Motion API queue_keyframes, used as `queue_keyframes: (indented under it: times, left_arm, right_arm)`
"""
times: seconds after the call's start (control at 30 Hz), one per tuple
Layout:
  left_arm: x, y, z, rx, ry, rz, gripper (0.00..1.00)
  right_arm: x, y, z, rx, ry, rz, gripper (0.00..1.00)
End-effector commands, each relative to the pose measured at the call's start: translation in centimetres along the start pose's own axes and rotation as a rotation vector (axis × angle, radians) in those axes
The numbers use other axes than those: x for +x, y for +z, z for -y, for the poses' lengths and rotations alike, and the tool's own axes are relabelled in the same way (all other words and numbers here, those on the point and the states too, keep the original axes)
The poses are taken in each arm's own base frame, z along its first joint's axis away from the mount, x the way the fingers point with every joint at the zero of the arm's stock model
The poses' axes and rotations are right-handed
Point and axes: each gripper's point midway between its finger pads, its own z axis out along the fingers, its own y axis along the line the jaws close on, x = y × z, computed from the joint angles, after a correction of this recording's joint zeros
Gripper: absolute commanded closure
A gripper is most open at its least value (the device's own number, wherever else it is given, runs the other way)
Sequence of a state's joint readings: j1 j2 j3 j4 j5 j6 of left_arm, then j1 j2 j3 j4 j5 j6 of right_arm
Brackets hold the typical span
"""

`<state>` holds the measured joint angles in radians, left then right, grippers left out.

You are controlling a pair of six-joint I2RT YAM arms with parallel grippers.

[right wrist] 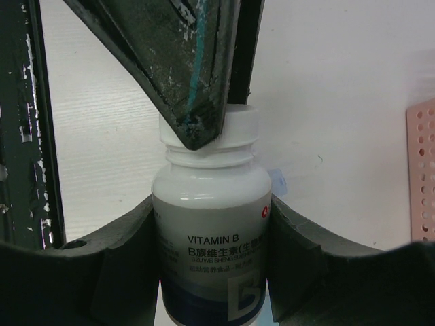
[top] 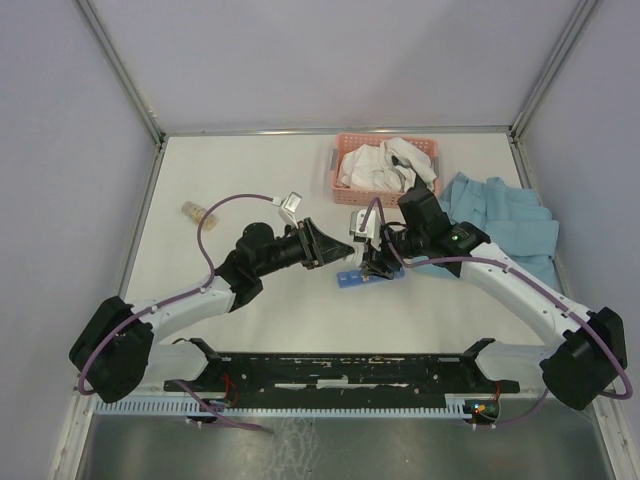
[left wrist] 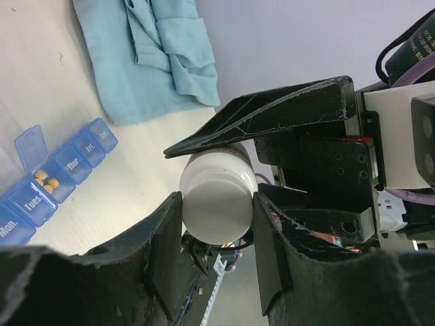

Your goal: Sort the pills into containers

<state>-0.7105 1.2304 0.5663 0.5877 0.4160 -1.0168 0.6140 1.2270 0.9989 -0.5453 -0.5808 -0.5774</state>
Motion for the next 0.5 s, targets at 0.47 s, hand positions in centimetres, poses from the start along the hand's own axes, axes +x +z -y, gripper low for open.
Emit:
queue_keyframes:
  times: [0.47]
  left_arm:
    - [1.1,0.2,2.6,0.111,0.138,-0.033,0.66]
  right_arm:
    - [-6.0,-1.4,0.7,-0.054,0.196,0.221,0.99]
